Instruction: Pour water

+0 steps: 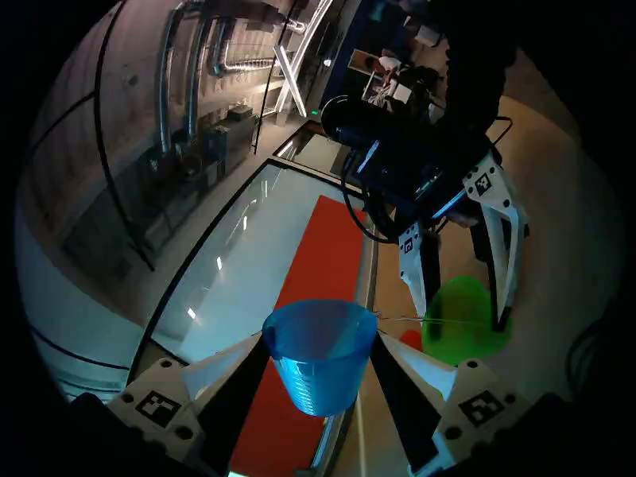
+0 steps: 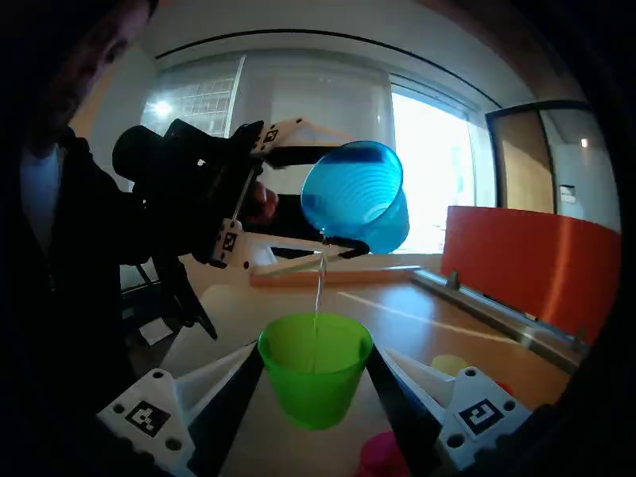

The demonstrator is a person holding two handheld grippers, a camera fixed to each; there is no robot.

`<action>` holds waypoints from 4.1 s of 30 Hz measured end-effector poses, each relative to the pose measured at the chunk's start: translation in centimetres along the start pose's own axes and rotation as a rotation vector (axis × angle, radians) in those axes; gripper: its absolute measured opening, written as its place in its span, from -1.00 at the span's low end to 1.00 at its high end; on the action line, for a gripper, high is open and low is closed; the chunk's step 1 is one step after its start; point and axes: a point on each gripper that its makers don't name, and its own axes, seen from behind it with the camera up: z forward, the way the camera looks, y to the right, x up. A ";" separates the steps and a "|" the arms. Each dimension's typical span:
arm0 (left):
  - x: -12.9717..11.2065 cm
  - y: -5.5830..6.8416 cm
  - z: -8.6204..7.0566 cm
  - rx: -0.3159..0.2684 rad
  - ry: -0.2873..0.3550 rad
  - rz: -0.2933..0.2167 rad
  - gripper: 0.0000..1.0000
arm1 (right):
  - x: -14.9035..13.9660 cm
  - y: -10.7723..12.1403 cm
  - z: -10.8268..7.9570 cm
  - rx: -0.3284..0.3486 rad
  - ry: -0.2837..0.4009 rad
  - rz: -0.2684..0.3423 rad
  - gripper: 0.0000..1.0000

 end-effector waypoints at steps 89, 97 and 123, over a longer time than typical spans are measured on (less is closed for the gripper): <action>0.7 -0.2 -0.3 0.001 0.011 0.118 0.69 | 0.1 -0.5 0.0 0.016 -0.003 -0.024 0.81; 0.8 -0.3 -0.4 0.000 0.012 0.125 0.69 | 0.1 -0.5 -0.1 0.013 -0.003 -0.026 0.81; 1.4 -0.6 -0.3 0.009 0.022 0.156 0.69 | 0.3 -0.5 -0.3 0.008 0.003 -0.031 0.81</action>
